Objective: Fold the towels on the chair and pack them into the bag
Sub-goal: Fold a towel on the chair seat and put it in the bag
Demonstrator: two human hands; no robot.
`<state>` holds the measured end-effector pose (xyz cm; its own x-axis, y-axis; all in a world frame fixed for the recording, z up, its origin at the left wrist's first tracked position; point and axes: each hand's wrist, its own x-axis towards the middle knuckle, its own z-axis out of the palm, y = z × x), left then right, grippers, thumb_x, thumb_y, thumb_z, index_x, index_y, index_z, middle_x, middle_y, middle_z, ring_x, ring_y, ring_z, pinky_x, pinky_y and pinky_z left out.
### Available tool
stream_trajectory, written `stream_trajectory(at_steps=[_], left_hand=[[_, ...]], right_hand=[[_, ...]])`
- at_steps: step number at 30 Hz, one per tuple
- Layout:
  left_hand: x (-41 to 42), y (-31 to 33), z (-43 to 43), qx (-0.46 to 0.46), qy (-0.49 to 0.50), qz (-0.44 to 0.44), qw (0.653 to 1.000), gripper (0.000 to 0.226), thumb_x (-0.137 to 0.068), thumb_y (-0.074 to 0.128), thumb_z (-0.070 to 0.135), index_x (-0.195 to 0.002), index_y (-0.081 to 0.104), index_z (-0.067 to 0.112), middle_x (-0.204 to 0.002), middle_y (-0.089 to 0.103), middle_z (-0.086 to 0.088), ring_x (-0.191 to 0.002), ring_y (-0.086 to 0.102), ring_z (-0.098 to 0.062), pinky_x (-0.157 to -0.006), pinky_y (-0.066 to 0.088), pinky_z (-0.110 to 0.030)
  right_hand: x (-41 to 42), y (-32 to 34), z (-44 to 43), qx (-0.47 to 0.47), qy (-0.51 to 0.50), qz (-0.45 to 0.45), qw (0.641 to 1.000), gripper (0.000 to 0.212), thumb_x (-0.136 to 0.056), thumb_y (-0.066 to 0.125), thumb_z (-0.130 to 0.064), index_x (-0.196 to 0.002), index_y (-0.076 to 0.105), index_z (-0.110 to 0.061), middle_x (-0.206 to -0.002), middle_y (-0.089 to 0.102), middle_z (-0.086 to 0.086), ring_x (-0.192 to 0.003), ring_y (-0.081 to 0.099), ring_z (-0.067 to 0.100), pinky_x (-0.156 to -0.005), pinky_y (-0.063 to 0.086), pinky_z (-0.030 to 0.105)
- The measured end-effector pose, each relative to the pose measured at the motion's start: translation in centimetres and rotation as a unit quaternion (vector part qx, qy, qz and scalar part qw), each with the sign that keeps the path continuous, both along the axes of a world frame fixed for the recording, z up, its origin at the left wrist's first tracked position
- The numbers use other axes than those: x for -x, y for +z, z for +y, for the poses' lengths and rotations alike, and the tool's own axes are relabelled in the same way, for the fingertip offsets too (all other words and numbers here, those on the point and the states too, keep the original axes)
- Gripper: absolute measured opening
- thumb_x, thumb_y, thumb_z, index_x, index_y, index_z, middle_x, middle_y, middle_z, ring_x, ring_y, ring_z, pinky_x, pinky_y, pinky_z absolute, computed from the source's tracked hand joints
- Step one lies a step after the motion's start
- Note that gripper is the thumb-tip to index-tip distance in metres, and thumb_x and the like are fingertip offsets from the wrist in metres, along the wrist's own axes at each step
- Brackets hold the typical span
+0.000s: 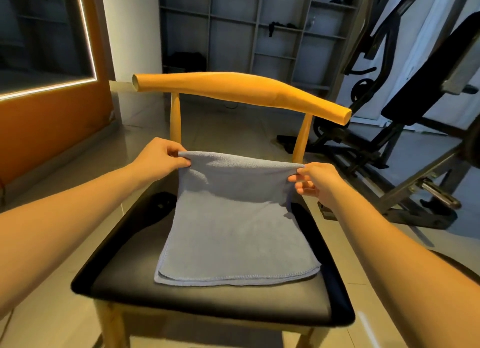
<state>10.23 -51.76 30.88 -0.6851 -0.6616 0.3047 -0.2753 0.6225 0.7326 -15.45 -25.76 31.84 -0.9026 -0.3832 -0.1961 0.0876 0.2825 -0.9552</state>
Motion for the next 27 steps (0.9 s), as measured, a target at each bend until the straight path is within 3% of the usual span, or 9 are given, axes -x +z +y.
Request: stream_trajectory(at_steps=[7,11,14,17,22,27], left_hand=[[-6.4,-1.9,5.3,-0.015,-0.018,0.005,1.000,0.011,-0.096,0.069,0.015,-0.098,0.078,0.020,-0.088,0.075,-0.001,-0.081,0.071,-0.018,-0.073,0.055,-0.023],[-9.7,-4.4,8.1,-0.046,-0.017,-0.011,0.999,0.016,-0.094,0.070,0.011,-0.097,0.080,0.023,-0.091,0.076,0.004,-0.087,0.070,-0.014,-0.079,0.054,-0.026],[-11.5,-5.9,9.9,-0.056,-0.021,-0.005,0.998,0.013,-0.093,0.072,0.012,-0.094,0.079,0.024,-0.091,0.075,0.009,-0.086,0.070,-0.006,-0.070,0.053,-0.016],[-12.7,-6.8,11.3,-0.020,-0.030,0.001,0.999,0.012,-0.091,0.074,0.011,-0.089,0.075,0.023,-0.088,0.075,0.009,-0.084,0.069,-0.003,-0.068,0.059,-0.021],[-13.7,-8.2,12.4,0.056,-0.039,-0.054,0.996,0.024,-0.089,0.074,0.010,-0.082,0.063,0.030,-0.097,0.073,0.014,-0.085,0.070,-0.012,-0.072,0.060,-0.024],[-14.5,-8.7,13.0,0.128,-0.068,-0.058,0.988,0.025,-0.091,0.072,0.015,-0.079,0.058,0.032,-0.107,0.072,0.016,-0.098,0.068,-0.007,-0.081,0.058,-0.025]], right_hand=[[-6.2,-0.3,7.0,0.006,0.066,0.045,0.997,0.013,-0.101,0.058,-0.007,-0.110,0.067,-0.006,-0.089,0.077,0.019,-0.063,0.071,0.023,-0.059,0.059,0.032],[-9.4,-1.9,9.7,-0.007,0.061,0.013,0.998,0.016,-0.099,0.054,0.001,-0.107,0.067,-0.003,-0.085,0.076,0.020,-0.063,0.070,0.027,-0.060,0.060,0.034],[-10.9,-3.1,11.1,0.000,0.046,-0.020,0.999,0.014,-0.097,0.059,-0.009,-0.105,0.068,-0.002,-0.089,0.076,0.020,-0.065,0.071,0.030,-0.065,0.063,0.037],[-11.5,-4.3,12.3,-0.008,0.046,-0.004,0.999,0.020,-0.096,0.071,-0.024,-0.104,0.068,-0.006,-0.094,0.074,0.018,-0.061,0.069,0.025,-0.059,0.062,0.034],[-12.2,-6.2,13.5,-0.056,0.049,0.028,0.997,0.006,-0.094,0.070,-0.007,-0.099,0.070,-0.003,-0.095,0.071,0.022,-0.059,0.068,0.024,-0.054,0.059,0.029],[-12.3,-6.7,13.4,-0.064,0.050,0.052,0.995,0.005,-0.097,0.065,-0.007,-0.100,0.068,-0.005,-0.097,0.071,0.017,-0.065,0.072,0.023,-0.049,0.054,0.024]])
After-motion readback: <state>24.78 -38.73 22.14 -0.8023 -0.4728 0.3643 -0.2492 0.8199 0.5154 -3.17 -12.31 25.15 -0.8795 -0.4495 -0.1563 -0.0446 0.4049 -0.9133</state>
